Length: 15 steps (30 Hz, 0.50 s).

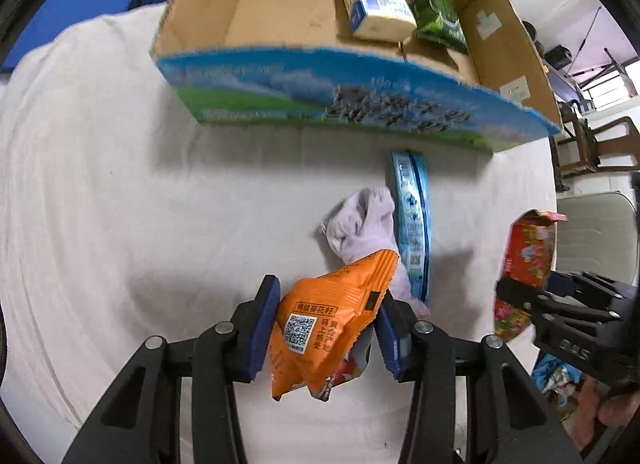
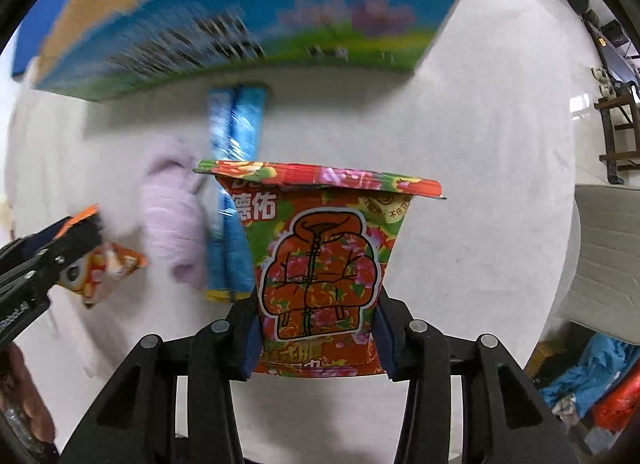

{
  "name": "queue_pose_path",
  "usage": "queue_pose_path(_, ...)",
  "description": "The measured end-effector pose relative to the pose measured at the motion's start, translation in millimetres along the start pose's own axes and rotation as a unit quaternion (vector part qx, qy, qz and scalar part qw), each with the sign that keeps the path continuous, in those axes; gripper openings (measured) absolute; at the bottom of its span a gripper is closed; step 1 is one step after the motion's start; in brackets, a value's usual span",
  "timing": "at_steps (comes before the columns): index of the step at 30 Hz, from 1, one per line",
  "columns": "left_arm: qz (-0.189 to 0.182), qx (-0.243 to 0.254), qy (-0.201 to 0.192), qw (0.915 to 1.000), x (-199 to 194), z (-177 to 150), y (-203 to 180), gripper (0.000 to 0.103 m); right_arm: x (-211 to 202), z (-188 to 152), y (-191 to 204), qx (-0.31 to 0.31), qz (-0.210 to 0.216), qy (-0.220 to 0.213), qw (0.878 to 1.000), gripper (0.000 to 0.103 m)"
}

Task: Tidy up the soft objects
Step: 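Lower both bags into the box and open both tools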

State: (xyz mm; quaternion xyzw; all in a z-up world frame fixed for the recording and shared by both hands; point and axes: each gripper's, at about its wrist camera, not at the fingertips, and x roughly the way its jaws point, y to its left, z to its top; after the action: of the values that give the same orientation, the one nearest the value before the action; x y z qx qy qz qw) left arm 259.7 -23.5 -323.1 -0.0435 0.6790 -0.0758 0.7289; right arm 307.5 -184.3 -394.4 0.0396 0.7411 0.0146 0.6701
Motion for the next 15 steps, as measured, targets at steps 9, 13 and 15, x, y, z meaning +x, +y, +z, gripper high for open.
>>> queue_pose_path(9,-0.039,-0.02,-0.029,0.9986,-63.0,13.3,5.8,0.042,-58.9,9.8,-3.6,-0.009,0.029,-0.045,0.999,0.047)
queue_pose_path(13,-0.055,-0.013,-0.07,0.996,-108.5,40.2,1.7,0.042,-88.5,23.1,-2.5,-0.009,0.038,-0.074,0.996,0.047)
queue_pose_path(15,-0.055,-0.009,-0.089,0.9945,-122.8,56.2,-1.6,0.042,-101.2,33.1,-2.6,-0.012,0.035,-0.089,0.995,0.047)
